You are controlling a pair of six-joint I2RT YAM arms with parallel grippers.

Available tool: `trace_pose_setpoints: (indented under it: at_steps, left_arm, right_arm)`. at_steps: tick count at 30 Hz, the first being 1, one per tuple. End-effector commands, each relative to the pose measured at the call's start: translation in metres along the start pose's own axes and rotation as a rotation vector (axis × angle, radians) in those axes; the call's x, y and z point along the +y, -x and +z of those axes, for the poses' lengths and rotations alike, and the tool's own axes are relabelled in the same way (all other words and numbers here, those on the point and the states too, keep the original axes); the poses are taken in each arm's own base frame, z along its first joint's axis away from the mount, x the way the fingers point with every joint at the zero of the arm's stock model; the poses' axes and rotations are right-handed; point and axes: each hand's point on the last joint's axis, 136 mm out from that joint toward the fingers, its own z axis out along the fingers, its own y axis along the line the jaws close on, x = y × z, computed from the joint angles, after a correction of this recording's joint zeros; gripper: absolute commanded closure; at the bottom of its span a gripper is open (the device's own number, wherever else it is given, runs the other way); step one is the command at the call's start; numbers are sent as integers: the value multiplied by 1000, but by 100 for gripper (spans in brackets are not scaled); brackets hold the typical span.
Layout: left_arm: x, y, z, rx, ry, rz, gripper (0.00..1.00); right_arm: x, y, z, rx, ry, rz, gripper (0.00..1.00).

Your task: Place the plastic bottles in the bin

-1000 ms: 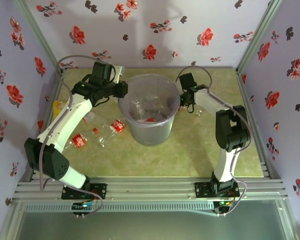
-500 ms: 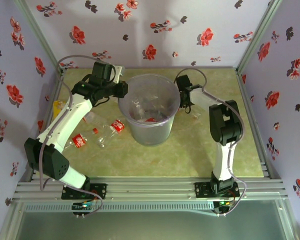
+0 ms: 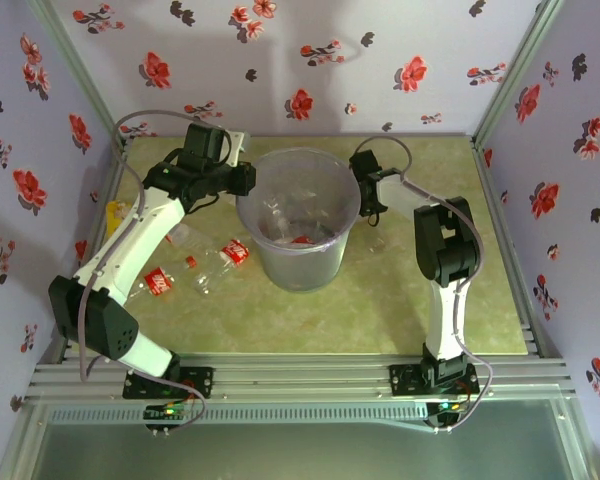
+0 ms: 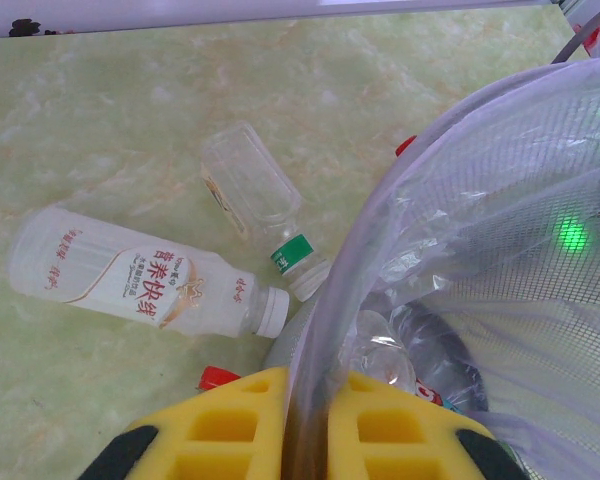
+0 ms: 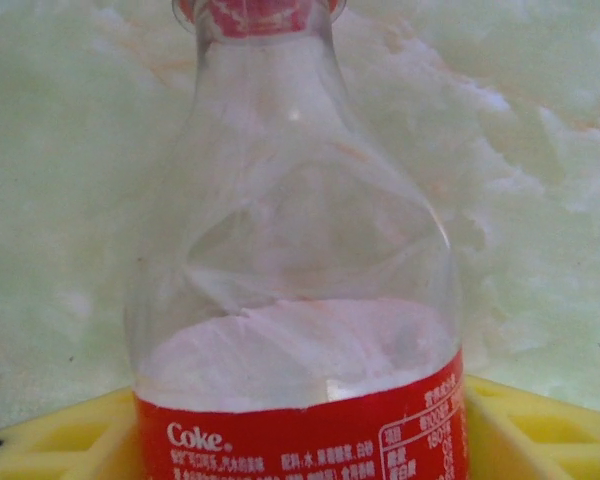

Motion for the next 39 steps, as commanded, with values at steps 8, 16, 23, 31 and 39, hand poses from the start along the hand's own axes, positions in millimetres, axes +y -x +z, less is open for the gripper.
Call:
trace_pose_setpoints:
  at_steps: [8,16,23,31,39]
  left_arm:
    - [3,4,-3,-31,14,15,100]
    - [3,4,-4,-32,12,13,100]
    - [2,6,-7,-41,10,13,100]
    - [-1,4,-3,-30,-7,4,100]
    - [-5,2,0,-21,-15,9,100]
  right_arm:
    - [-18,5,-26,-18,-32,124,40]
    - [-30,20,-102,-158,-14,197,46]
    - [-32,37,-203,-351,13,231,54]
    - [-8,42,-315,-558,66,179,65]
    - [69,52,-403,-761,276,15,92]
